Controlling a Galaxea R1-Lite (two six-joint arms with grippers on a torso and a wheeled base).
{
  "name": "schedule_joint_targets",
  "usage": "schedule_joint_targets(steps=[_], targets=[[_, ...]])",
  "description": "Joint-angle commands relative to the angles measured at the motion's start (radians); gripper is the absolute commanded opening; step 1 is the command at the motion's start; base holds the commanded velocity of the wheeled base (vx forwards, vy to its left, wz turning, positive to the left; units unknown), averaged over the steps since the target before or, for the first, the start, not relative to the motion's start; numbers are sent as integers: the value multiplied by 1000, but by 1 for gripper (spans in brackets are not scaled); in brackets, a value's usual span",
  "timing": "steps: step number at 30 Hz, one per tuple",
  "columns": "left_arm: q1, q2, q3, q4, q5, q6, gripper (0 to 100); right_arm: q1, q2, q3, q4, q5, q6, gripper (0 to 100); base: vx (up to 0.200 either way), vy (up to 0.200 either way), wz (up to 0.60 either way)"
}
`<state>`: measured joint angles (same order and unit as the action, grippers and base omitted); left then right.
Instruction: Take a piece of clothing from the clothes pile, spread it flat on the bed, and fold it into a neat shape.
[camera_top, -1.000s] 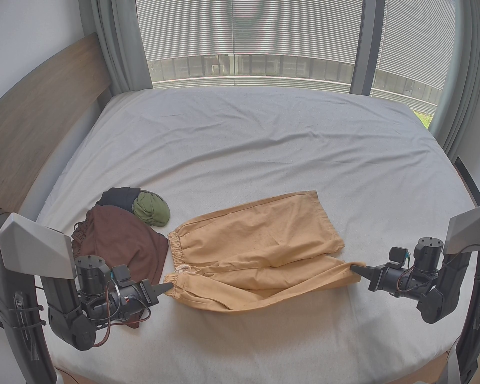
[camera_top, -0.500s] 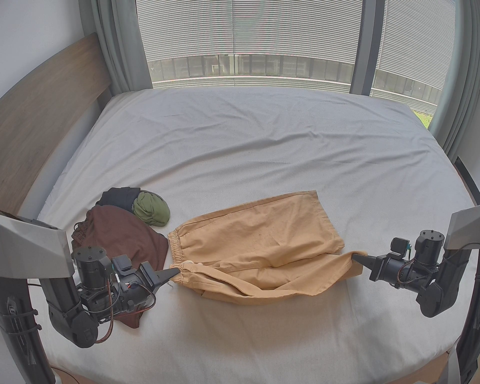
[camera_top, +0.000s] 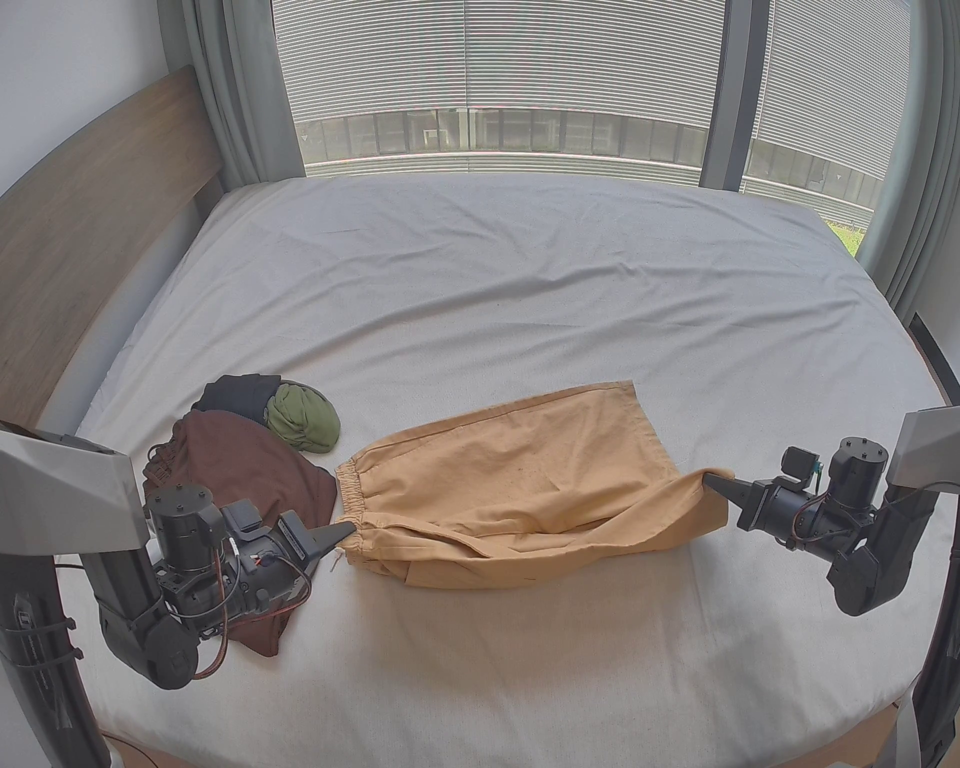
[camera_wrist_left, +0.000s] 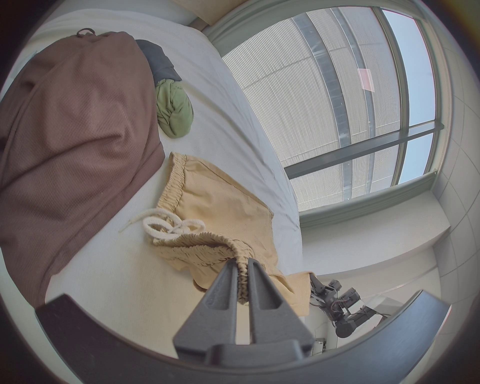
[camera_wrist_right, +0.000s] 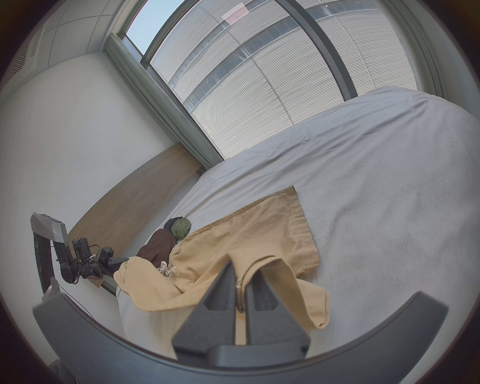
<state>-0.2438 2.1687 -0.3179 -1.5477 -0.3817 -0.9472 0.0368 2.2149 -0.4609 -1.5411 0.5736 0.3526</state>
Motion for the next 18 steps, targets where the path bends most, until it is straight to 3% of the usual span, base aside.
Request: schedule_joint_targets(steps=[1,6,18], targets=[[1,25,-29,-2,30,-1,0,-3,2,-35,1,0,13,0,0,0,0],[-2,39,-64,-2,80,-8,0,-8,-1,-79,19,0,31,0,0,0,0],[1,42,-82,-2,84,-31,0,-3,-34,-243,196,0,31,0,0,0,0]])
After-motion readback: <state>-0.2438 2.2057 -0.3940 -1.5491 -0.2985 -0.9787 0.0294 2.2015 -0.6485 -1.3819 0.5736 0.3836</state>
